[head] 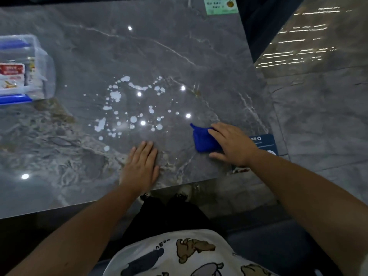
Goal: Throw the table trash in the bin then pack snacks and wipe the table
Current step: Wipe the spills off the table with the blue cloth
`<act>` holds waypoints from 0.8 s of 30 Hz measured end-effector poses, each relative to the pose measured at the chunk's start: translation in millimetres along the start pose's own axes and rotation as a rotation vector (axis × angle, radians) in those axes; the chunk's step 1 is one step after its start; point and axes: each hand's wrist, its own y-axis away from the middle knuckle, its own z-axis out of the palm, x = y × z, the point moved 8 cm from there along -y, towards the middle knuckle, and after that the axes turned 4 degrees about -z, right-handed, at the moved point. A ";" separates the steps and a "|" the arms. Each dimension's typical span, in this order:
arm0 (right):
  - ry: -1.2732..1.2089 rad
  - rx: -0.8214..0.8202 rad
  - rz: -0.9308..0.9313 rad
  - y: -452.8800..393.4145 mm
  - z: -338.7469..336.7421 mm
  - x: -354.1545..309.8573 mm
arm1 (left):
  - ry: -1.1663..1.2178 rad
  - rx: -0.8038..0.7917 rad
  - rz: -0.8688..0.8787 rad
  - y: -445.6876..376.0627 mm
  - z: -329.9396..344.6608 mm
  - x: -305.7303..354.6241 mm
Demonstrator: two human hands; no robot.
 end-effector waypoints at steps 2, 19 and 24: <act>0.018 -0.010 -0.027 -2.3 4.0 1.4 | 0.002 0.011 -0.001 -0.2 2.0 -0.5; -0.422 0.263 0.421 9.1 21.0 -27.6 | -0.014 0.055 -0.006 0.4 3.4 -2.5; -1.199 0.185 0.667 8.2 26.3 -23.1 | -0.022 0.045 -0.010 0.9 4.0 -5.3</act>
